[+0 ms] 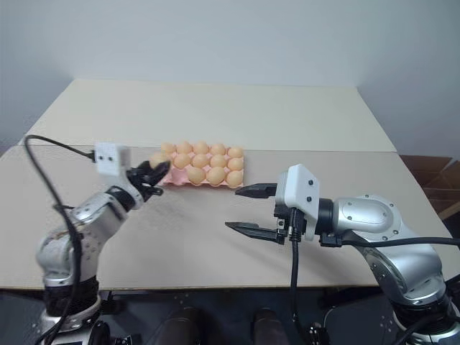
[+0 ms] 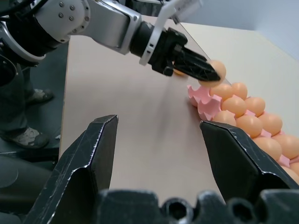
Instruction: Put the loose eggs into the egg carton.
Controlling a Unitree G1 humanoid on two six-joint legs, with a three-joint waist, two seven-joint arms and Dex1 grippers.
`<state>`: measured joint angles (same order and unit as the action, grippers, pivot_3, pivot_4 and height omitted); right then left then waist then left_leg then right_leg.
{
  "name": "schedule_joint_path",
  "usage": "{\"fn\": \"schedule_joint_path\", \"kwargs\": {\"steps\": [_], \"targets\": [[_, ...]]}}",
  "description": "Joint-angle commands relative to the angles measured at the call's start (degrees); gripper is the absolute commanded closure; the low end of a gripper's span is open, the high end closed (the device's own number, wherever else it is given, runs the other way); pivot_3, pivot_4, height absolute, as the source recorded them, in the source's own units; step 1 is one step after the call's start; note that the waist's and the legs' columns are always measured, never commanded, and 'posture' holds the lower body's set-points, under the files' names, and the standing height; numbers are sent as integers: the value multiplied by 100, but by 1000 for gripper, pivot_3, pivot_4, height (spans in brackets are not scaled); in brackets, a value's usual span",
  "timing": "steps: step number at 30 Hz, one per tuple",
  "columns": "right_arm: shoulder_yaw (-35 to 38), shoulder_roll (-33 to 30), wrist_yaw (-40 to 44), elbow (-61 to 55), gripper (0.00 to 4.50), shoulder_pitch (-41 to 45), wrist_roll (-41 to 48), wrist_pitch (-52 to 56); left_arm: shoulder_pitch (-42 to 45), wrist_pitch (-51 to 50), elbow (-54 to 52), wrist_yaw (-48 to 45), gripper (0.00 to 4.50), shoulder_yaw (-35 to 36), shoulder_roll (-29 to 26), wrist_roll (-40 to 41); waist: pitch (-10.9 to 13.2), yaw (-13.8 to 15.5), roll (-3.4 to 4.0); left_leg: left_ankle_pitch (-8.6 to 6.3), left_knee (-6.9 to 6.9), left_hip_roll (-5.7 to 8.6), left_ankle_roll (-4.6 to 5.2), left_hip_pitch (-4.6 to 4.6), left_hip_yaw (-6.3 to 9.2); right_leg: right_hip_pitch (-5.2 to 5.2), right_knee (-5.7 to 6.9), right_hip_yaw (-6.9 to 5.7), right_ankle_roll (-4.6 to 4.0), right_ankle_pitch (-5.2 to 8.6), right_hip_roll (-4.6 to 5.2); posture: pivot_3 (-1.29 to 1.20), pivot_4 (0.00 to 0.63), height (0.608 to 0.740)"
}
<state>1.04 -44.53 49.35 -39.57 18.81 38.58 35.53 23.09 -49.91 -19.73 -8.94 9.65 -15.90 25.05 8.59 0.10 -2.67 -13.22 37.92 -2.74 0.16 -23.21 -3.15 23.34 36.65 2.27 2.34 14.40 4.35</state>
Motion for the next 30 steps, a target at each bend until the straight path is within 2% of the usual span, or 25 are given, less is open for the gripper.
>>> {"fn": "schedule_joint_path", "kwargs": {"steps": [1, 9, 18, 30], "targets": [[192, -74, -77, -223, 1113, 51, 167, 52, 294, 299, 364, 194, 2988, -319, 33, -440, 0, 0, -1, 0, 0, 0, 0, 0, 1, 0, 1, 0, 0, 0, 0, 0, 150, 740], [231, -104, -140, -306, 1113, 135, 314, 70, 505, 252, 672, 213, 2988, -462, 43, -739, 1, -7, -1, 0, 0, 0, 0, 2, 1, -1, 3, 0, 1, -1, 1, 0, 150, 740], [5, 105, -542, -329, 1113, 598, 27, 42, 475, 231, 784, 179, 2988, -440, 29, -868, 1, -10, -1, 0, 0, 0, 0, 3, 1, 0, 5, 0, 1, -1, 1, 0, 150, 740], [-110, 147, -576, -297, 1113, 619, -22, 5, 449, 228, 971, 88, 2988, -405, 76, -907, 1, -1, -1, 0, 0, 0, 0, 1, 2, 0, 4, -1, 2, -1, 2, 0, 150, 740]]}}
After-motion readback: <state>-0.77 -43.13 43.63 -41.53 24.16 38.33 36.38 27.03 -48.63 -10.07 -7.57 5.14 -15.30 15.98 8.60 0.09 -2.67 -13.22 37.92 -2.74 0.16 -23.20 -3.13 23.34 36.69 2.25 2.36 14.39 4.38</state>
